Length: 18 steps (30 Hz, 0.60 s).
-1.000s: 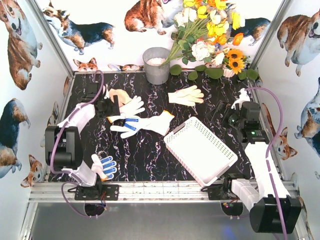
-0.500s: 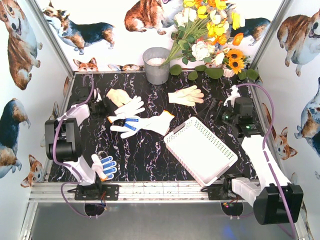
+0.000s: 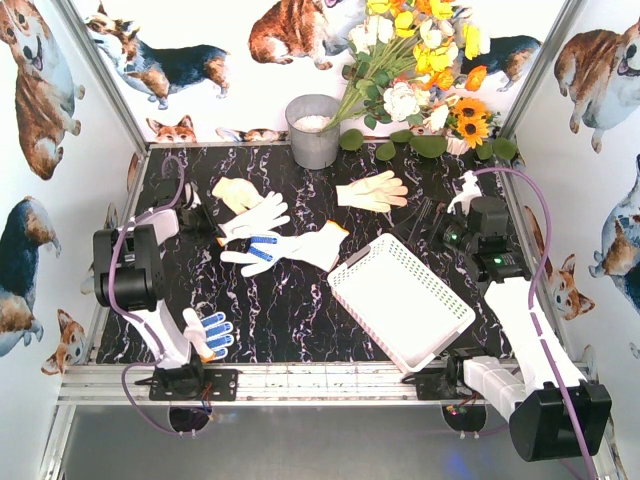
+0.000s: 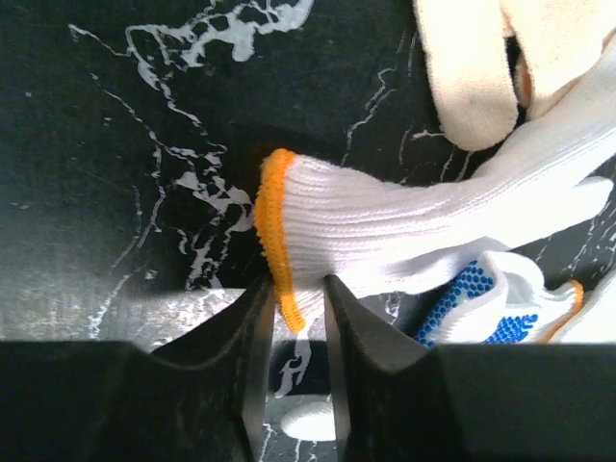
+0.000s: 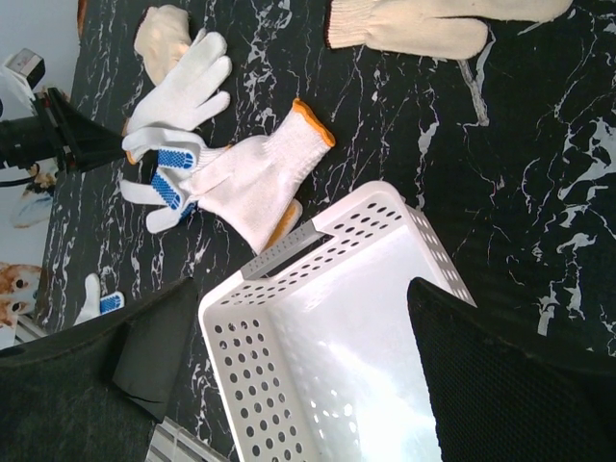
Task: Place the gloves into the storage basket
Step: Pick up the glove from the center of the board.
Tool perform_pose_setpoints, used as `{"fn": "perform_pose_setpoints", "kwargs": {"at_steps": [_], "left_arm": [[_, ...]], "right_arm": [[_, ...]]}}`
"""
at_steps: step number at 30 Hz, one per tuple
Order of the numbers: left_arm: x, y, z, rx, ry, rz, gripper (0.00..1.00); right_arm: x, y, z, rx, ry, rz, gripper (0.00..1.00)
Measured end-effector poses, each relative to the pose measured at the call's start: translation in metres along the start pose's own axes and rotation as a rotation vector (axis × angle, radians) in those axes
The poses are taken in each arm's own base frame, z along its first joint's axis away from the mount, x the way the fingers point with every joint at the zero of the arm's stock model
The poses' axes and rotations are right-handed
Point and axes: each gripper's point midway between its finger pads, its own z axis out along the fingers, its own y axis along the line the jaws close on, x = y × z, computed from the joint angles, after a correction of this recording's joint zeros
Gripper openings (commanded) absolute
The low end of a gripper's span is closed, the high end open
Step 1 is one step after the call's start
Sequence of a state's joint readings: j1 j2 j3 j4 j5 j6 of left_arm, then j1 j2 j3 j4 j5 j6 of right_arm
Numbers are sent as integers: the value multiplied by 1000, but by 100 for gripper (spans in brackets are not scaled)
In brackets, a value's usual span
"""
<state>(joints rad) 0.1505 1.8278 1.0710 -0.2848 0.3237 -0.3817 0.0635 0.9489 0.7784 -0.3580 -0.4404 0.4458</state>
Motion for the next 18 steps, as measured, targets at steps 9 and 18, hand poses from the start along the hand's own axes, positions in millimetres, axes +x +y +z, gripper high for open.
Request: {"fn": "perform_pose_setpoints", "kwargs": {"at_steps": [9, 18], "left_arm": [[-6, 4, -8, 23, -48, -32, 0], [-52, -52, -129, 140, -440, 126, 0]], "right_arm": [[3, 0, 0, 1, 11, 7, 92], [5, 7, 0, -26, 48, 32, 92]]}}
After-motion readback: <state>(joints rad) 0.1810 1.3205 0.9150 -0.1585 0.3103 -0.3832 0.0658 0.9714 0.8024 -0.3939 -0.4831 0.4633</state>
